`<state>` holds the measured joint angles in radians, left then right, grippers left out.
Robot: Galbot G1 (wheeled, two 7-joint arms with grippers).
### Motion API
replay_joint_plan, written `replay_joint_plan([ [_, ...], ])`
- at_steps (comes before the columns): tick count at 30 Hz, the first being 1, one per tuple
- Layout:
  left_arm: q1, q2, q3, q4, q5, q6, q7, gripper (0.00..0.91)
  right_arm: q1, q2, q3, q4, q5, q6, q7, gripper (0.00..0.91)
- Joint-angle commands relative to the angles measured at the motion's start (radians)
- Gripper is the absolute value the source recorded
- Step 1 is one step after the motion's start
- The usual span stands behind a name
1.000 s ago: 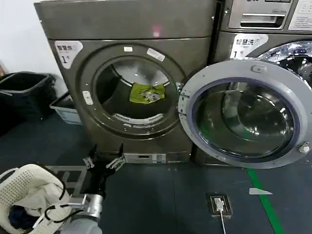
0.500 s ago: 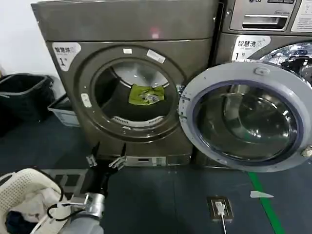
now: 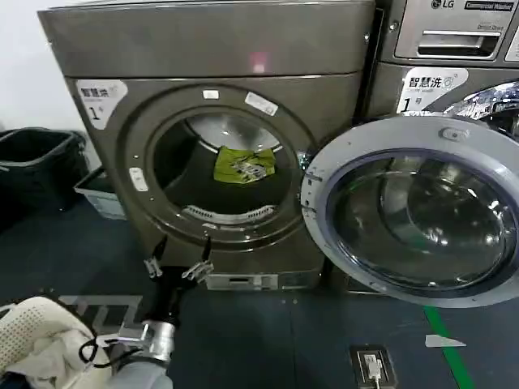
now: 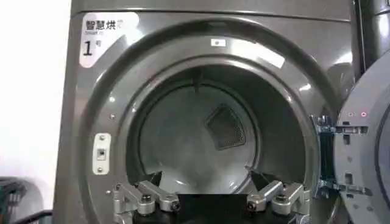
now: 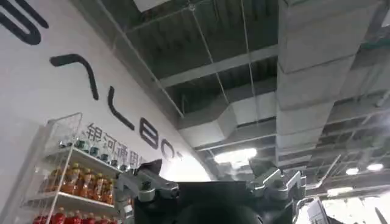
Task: Grasp the clothes from the dryer.
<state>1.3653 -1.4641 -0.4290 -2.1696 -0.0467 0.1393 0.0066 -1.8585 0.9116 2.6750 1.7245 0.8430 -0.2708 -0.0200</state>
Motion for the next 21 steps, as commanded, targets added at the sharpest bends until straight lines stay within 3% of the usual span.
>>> replay_joint_plan([
  [1,0.001,-0.001,0.005,0.004,0.001,0.0,0.001,0.907,0.001,0.001,0.0,0.001,0.0,0.0,0.0,0.907],
  [21,-0.011,0.0,0.011,0.017,0.0,0.001,0.002,0.907,-0.001,0.004,0.005,0.002,0.0,0.002,-0.003,0.907],
])
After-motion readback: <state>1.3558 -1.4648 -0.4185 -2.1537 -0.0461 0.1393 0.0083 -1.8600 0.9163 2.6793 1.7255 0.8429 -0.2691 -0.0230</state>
